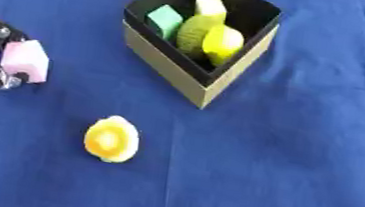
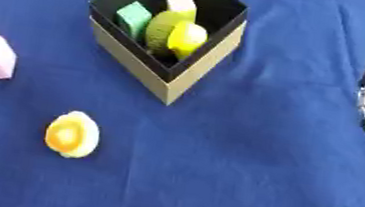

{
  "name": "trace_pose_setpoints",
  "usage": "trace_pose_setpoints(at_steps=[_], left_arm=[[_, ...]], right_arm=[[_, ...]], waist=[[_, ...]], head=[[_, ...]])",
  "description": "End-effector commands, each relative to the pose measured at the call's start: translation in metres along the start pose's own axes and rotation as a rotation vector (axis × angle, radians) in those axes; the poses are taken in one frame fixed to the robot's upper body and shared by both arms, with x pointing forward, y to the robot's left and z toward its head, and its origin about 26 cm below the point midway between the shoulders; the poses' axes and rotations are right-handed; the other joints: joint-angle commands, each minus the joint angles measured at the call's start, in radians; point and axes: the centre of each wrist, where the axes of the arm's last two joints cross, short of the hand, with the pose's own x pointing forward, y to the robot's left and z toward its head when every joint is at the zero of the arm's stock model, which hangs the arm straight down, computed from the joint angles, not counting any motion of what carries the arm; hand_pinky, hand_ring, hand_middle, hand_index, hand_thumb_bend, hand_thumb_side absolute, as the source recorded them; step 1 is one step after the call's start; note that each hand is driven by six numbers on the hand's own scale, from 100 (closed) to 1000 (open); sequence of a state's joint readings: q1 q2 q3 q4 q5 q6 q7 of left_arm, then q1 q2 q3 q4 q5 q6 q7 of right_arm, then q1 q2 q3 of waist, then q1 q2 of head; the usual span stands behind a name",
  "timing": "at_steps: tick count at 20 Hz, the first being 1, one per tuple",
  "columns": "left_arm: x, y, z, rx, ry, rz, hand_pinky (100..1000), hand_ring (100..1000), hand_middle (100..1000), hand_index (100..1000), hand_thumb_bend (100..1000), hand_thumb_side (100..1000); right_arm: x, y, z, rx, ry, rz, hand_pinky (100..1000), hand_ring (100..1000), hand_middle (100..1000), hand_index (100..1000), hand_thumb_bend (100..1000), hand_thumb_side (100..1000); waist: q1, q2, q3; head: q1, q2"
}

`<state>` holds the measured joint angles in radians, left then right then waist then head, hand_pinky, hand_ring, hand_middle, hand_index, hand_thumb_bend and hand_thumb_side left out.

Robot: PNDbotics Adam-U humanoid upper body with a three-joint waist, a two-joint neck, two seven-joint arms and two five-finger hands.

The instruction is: Pick up objects on the table and place them in the box.

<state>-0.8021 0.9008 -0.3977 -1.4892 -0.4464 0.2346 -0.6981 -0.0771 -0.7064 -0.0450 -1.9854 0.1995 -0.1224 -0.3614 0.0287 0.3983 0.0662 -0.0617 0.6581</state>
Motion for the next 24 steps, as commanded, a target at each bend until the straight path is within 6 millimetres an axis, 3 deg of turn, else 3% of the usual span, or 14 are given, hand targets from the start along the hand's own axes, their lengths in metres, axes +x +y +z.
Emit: trace_pose_setpoints(at_steps=[1, 5, 8, 15, 24], left_arm=[[0.007, 0.031, 0.033, 0.096, -0.006, -0.057, 837, 769, 711, 803, 100, 194], [0.030, 0.057, 0.050, 0.177, -0.091, -0.091, 834, 768, 706, 793, 100, 191], [0.047, 0.074, 0.050, 0.229, -0.190, -0.110, 832, 764, 698, 784, 100, 204], [0.077, 0.098, 0.029, 0.277, -0.366, -0.146, 839, 765, 692, 779, 100, 247], [0.108, 0.118, -0.006, 0.292, -0.429, -0.200, 850, 774, 704, 779, 100, 290]], right_arm=[[0.003, -0.007, -0.004, -0.015, -0.021, 0.020, 824, 728, 640, 773, 100, 627], [0.003, -0.008, -0.004, -0.019, -0.032, 0.006, 829, 733, 647, 780, 100, 623], [0.004, -0.008, -0.007, 0.004, -0.054, -0.023, 839, 751, 669, 795, 100, 639], [0.010, -0.010, -0.019, 0.074, -0.117, -0.072, 851, 774, 693, 812, 100, 707], [0.018, -0.011, -0.035, 0.005, -0.182, -0.167, 838, 747, 661, 794, 100, 671]], waist=[[0.002, -0.024, -0.001], [0.008, -0.028, -0.006], [0.012, -0.029, -0.016], [0.018, -0.020, -0.050], [0.028, -0.004, -0.103]], head=[[-0.006, -0.005], [-0.009, -0.006], [-0.004, -0.009], [0.022, -0.026], [0.060, -0.056]])
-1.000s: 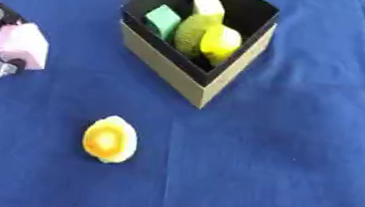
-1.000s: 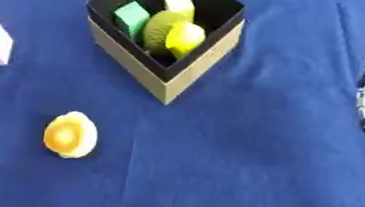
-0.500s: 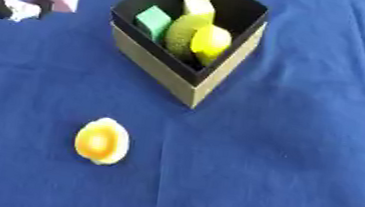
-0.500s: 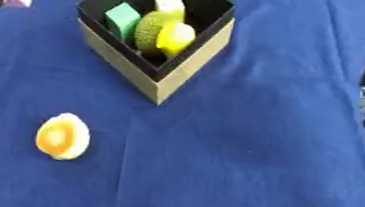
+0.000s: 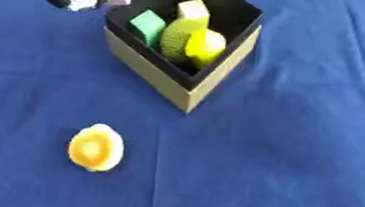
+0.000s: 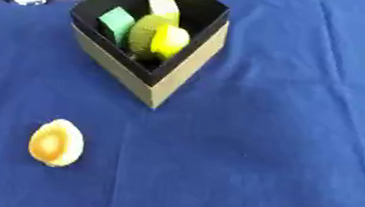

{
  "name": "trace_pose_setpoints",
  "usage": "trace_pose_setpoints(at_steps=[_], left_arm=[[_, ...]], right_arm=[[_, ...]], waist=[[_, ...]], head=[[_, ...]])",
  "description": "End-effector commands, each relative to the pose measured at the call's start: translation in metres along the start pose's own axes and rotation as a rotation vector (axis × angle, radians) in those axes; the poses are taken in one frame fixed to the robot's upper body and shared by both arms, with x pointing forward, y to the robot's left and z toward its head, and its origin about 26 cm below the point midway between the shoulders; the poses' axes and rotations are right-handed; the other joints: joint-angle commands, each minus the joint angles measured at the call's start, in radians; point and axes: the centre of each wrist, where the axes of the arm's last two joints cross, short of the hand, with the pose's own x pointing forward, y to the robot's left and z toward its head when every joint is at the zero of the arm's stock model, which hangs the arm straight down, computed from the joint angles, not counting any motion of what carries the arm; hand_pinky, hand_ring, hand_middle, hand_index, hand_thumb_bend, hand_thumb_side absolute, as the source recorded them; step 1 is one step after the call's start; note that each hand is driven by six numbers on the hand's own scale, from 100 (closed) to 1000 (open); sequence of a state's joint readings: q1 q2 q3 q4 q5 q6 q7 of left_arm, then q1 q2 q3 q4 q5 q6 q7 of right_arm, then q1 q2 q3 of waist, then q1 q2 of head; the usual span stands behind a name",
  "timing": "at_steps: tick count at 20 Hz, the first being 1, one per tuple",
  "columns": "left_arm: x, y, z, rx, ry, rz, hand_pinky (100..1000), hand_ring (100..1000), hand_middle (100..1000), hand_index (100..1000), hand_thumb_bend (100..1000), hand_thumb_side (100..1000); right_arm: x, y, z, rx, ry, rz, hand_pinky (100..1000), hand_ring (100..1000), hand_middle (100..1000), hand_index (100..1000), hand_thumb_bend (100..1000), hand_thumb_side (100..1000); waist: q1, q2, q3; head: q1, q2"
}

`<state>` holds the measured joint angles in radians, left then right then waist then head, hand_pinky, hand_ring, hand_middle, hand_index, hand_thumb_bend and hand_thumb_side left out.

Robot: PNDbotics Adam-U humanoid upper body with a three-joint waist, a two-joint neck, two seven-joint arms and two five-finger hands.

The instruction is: Pick up objects on the table and place them in the box.

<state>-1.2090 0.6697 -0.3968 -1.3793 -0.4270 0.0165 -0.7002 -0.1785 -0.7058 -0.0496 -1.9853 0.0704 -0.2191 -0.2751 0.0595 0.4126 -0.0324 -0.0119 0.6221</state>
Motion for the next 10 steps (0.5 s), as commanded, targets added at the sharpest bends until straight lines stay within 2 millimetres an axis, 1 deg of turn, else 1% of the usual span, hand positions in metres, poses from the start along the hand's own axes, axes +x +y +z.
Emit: trace_pose_setpoints(at_steps=[1, 6, 9, 10], left_arm=[[0.002, 0.009, -0.009, 0.019, -0.006, -0.038, 851, 775, 704, 777, 100, 292], [-0.002, -0.001, -0.027, 0.001, -0.007, -0.039, 856, 782, 715, 781, 100, 322], [-0.005, -0.008, -0.034, -0.017, 0.003, -0.056, 865, 799, 746, 805, 105, 347], [-0.007, -0.010, -0.036, -0.024, 0.006, -0.062, 869, 807, 760, 824, 127, 363]], right_arm=[[0.007, -0.007, -0.010, -0.013, -0.046, -0.016, 837, 746, 660, 792, 100, 669], [0.010, -0.007, -0.018, -0.031, -0.071, -0.048, 836, 744, 658, 791, 100, 669], [0.011, -0.007, -0.020, -0.036, -0.076, -0.057, 836, 742, 656, 790, 100, 665], [0.011, -0.007, -0.021, -0.039, -0.078, -0.059, 835, 742, 656, 790, 100, 665]], waist=[[-0.001, -0.016, -0.010], [0.005, -0.006, -0.036], [0.008, -0.002, -0.045], [0.009, 0.000, -0.048]], head=[[0.015, -0.023], [0.029, -0.035], [0.033, -0.036], [0.034, -0.036]])
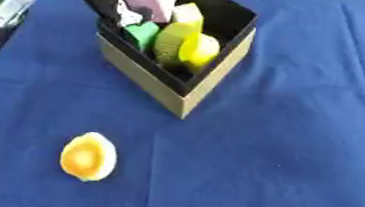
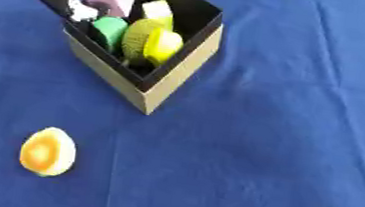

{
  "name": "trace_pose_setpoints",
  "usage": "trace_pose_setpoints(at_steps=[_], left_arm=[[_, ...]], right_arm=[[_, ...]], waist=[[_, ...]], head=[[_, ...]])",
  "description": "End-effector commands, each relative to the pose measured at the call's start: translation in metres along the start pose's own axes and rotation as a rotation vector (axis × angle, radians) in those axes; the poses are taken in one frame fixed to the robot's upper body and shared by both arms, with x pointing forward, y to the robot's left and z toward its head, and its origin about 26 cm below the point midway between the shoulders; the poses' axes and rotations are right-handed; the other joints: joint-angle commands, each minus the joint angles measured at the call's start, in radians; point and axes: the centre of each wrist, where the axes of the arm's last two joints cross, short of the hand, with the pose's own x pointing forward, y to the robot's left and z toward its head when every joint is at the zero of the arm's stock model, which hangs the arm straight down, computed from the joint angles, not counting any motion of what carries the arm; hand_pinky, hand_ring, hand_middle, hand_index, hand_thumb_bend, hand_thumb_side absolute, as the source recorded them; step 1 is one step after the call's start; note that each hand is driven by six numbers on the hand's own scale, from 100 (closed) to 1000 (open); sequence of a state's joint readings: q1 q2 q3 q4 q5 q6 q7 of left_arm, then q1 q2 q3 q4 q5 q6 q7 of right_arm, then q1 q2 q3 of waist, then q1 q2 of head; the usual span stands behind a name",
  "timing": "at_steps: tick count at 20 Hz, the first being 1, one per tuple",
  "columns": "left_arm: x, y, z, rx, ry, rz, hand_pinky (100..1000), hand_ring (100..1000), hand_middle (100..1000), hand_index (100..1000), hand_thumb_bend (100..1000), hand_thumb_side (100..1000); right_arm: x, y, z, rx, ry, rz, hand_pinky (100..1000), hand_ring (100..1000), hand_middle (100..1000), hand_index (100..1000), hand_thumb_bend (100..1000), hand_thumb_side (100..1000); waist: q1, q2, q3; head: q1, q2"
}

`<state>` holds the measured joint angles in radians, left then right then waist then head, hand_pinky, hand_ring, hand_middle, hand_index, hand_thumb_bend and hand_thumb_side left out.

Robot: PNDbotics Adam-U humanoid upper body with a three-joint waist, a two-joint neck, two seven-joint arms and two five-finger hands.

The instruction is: Pick up objects on the table and place them in the box.

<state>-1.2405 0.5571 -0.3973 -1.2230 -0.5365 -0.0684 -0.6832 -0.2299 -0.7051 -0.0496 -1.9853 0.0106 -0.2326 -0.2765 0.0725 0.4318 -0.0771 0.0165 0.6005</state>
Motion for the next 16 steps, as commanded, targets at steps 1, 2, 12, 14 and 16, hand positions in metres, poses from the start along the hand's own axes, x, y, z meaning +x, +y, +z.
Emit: trace_pose_setpoints(at_steps=[1, 2, 12, 14, 16], left_arm=[[-0.0025, 0.0071, -0.0001, 0.008, 0.012, -0.041, 876, 819, 780, 846, 163, 409], [-0.0039, 0.0059, -0.0010, 0.003, 0.015, -0.044, 881, 829, 796, 864, 204, 466], [-0.0084, 0.0065, -0.0005, -0.001, 0.032, -0.066, 896, 868, 855, 915, 326, 538], [-0.0073, 0.0073, 0.0005, 0.000, 0.027, -0.064, 895, 870, 857, 916, 336, 519], [-0.0051, 0.0076, 0.0014, 0.002, 0.017, -0.064, 891, 863, 847, 907, 329, 507]], right_arm=[[0.0059, -0.0055, -0.0074, -0.007, -0.035, 0.002, 835, 742, 655, 788, 100, 665], [0.0060, -0.0054, -0.0077, -0.009, -0.035, 0.000, 835, 741, 655, 784, 100, 666], [0.0057, -0.0035, -0.0070, -0.023, -0.022, -0.017, 834, 739, 652, 776, 100, 669], [0.0055, -0.0036, -0.0065, -0.025, -0.018, -0.018, 834, 738, 652, 775, 100, 669], [0.0053, -0.0034, -0.0061, -0.027, -0.013, -0.021, 834, 738, 652, 775, 100, 669]], waist=[[-0.004, -0.018, -0.005], [-0.003, -0.017, -0.007], [-0.003, -0.019, -0.001], [-0.004, -0.022, 0.003], [-0.005, -0.026, 0.007]], head=[[0.006, -0.015], [0.006, -0.015], [-0.001, -0.007], [-0.003, -0.004], [-0.007, 0.001]])
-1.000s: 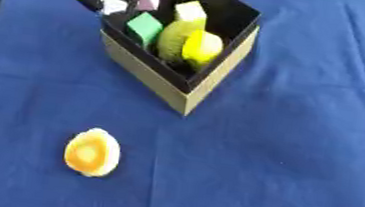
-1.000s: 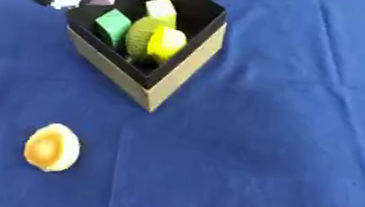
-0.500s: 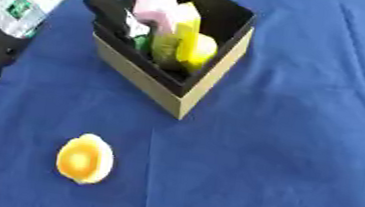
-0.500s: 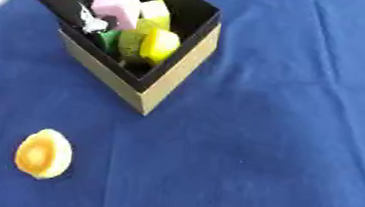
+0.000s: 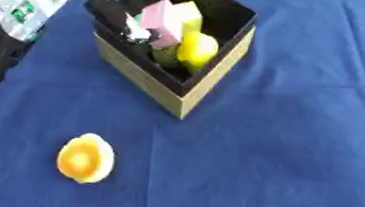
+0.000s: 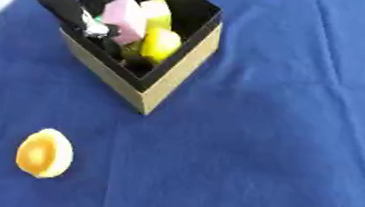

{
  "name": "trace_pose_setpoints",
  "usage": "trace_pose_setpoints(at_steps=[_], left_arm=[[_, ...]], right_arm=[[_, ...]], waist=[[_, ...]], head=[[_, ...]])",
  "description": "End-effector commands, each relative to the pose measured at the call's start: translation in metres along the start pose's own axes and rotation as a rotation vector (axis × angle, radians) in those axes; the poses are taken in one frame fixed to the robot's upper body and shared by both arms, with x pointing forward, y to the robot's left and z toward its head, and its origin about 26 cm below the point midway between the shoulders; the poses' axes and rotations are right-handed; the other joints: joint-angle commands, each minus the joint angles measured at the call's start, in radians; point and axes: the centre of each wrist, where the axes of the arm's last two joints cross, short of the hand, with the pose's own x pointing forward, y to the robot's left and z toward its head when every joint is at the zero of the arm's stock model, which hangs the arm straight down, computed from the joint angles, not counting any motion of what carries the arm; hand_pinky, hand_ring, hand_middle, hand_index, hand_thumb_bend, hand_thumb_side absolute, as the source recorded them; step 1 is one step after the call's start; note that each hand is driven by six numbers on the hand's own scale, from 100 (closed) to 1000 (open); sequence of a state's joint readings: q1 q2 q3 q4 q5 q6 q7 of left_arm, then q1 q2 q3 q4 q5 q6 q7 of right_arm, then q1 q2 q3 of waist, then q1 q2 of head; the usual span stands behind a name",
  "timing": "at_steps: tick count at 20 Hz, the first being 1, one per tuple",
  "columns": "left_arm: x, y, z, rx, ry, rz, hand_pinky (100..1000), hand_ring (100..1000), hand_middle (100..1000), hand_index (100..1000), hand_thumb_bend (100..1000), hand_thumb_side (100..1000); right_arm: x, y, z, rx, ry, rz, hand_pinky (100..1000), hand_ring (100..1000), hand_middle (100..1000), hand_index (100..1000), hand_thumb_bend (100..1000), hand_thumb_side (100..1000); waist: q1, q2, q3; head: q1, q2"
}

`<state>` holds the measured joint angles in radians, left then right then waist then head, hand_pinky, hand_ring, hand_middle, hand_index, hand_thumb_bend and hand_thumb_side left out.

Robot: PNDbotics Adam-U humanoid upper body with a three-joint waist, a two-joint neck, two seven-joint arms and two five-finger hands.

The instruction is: Pick up objects on the table and place them in the box.

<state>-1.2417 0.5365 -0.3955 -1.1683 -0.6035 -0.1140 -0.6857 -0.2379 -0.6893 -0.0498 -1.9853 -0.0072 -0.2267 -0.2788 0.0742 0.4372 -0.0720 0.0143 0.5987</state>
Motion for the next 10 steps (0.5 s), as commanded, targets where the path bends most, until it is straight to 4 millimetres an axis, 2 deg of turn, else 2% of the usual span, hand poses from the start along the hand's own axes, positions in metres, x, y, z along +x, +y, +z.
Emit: trace_pose_setpoints(at_steps=[1, 4, 7, 10], left_arm=[[0.003, 0.016, 0.011, 0.041, -0.012, -0.024, 887, 854, 835, 897, 321, 489], [0.010, 0.016, 0.020, 0.045, -0.052, -0.050, 874, 830, 793, 871, 286, 470], [0.025, 0.017, 0.040, 0.052, -0.085, -0.087, 877, 835, 804, 880, 299, 487], [0.042, 0.019, 0.062, 0.101, -0.077, -0.112, 874, 832, 803, 882, 295, 462]], right_arm=[[0.005, -0.006, -0.005, -0.008, -0.017, 0.005, 834, 738, 652, 775, 100, 669], [0.003, -0.007, -0.001, -0.010, -0.002, 0.013, 834, 739, 652, 774, 100, 668], [0.002, -0.009, 0.002, -0.018, 0.012, 0.023, 834, 738, 652, 774, 100, 668], [0.002, -0.008, 0.003, -0.021, 0.017, 0.021, 834, 739, 653, 774, 100, 667]], waist=[[-0.007, -0.035, 0.006], [-0.008, -0.046, 0.025], [-0.008, -0.056, 0.047], [-0.012, -0.063, 0.058]], head=[[-0.008, 0.007], [-0.023, 0.023], [-0.043, 0.037], [-0.062, 0.046]])
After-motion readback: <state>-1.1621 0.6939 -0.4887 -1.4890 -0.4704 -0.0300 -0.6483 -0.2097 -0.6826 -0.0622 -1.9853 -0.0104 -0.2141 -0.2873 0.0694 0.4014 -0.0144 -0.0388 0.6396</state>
